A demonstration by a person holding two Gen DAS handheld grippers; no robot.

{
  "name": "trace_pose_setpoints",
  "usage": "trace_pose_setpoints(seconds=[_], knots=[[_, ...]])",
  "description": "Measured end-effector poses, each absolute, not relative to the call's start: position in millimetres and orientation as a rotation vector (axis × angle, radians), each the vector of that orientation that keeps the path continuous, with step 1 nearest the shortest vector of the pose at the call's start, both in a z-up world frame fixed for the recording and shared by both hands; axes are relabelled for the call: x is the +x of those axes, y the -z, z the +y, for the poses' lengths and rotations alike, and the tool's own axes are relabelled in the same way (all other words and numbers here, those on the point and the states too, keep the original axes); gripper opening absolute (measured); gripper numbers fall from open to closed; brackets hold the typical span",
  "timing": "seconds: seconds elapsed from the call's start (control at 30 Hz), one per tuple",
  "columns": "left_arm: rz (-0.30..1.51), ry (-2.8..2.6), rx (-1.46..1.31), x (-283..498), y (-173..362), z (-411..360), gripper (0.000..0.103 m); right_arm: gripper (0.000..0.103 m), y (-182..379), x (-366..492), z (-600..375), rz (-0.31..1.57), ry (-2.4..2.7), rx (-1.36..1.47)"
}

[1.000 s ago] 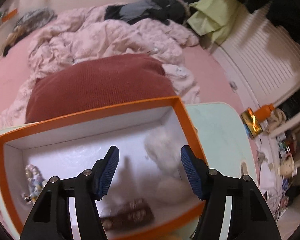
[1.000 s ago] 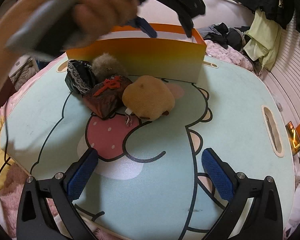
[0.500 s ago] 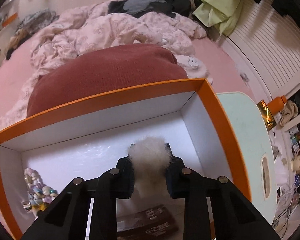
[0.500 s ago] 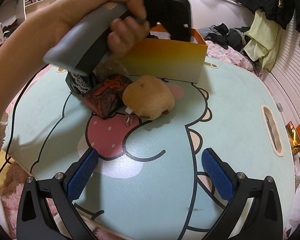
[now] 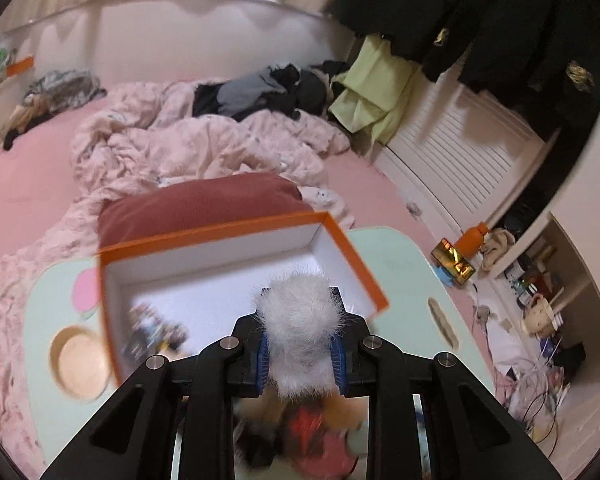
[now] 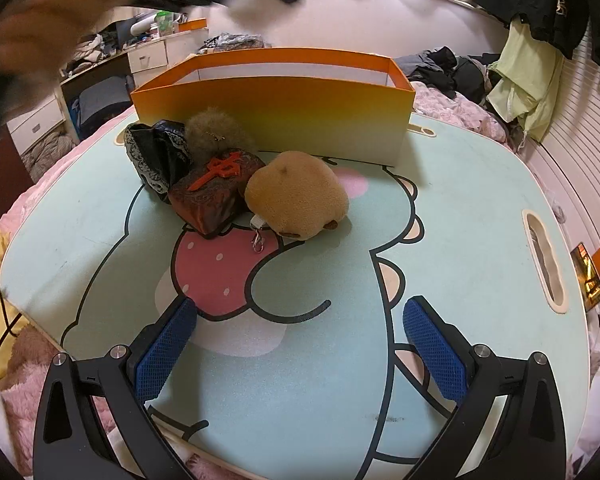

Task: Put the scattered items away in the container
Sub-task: 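Grasp the white fluffy pompom in the box with the left gripper and lower it onto the table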

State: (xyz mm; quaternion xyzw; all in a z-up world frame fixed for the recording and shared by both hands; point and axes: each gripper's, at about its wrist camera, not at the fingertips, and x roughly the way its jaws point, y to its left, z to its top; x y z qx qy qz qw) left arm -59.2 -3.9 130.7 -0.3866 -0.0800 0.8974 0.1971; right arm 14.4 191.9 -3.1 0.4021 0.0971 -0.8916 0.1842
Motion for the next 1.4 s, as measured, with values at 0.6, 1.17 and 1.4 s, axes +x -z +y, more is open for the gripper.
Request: trace_pose_setpoints(seconds=[0.6, 1.17, 1.4], knots=[[-0.004, -2.588, -1.221, 10.2, -18.4, -14.0, 0.026, 0.103, 3.2, 15.4, 190.7, 0.277, 2.514, 1.134], [0.083, -2.703, -1.056, 60.9, -32.1, -26.2, 0.096, 0.103, 2.1, 18.6, 189.3, 0.274, 2.515, 1.133], [0.119, -2.776, -1.119, 63.3, -2.7, -18.3, 0.098, 0.103, 1.9, 18.7, 189.3, 0.275, 2.515, 1.132]])
